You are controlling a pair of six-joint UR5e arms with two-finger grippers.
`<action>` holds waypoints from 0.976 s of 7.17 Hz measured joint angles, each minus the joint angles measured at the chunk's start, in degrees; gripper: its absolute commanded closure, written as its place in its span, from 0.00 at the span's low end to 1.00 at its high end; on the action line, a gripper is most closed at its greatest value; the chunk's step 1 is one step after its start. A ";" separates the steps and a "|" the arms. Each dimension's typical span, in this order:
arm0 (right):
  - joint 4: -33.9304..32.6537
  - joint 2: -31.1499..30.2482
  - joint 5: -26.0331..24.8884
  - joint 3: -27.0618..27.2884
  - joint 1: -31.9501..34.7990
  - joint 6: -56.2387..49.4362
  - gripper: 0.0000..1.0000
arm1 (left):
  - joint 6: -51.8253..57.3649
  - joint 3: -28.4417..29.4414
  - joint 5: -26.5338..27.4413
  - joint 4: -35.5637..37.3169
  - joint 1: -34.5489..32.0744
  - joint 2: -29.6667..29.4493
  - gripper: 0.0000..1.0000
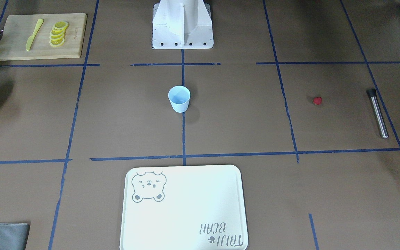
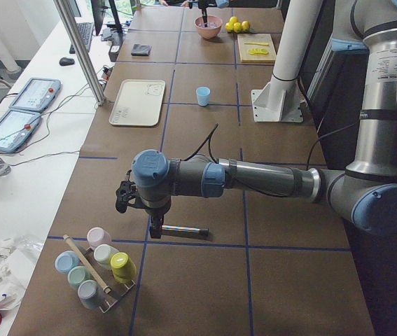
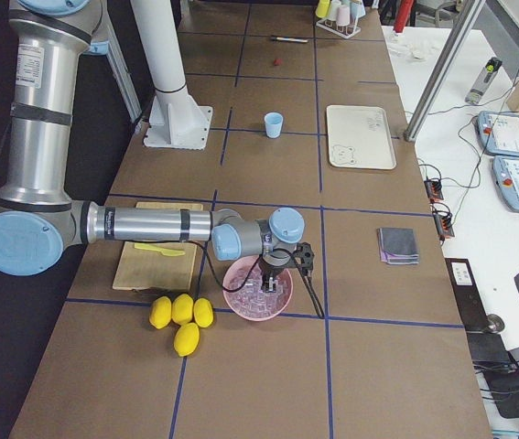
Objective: Mash ice and strawberries in cup
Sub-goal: 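Grasp one clear ice cube with the right gripper and lift it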
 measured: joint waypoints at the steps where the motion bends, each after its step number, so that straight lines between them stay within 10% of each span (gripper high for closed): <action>1: 0.02 0.00 0.00 0.01 0.00 0.00 0.84 | 0.00 0.00 -0.04 0.00 -0.01 -0.01 0.00; 7: -0.44 0.06 0.04 7.26 2.01 -0.43 0.98 | -0.04 -0.46 -0.07 0.08 -0.04 -0.01 0.00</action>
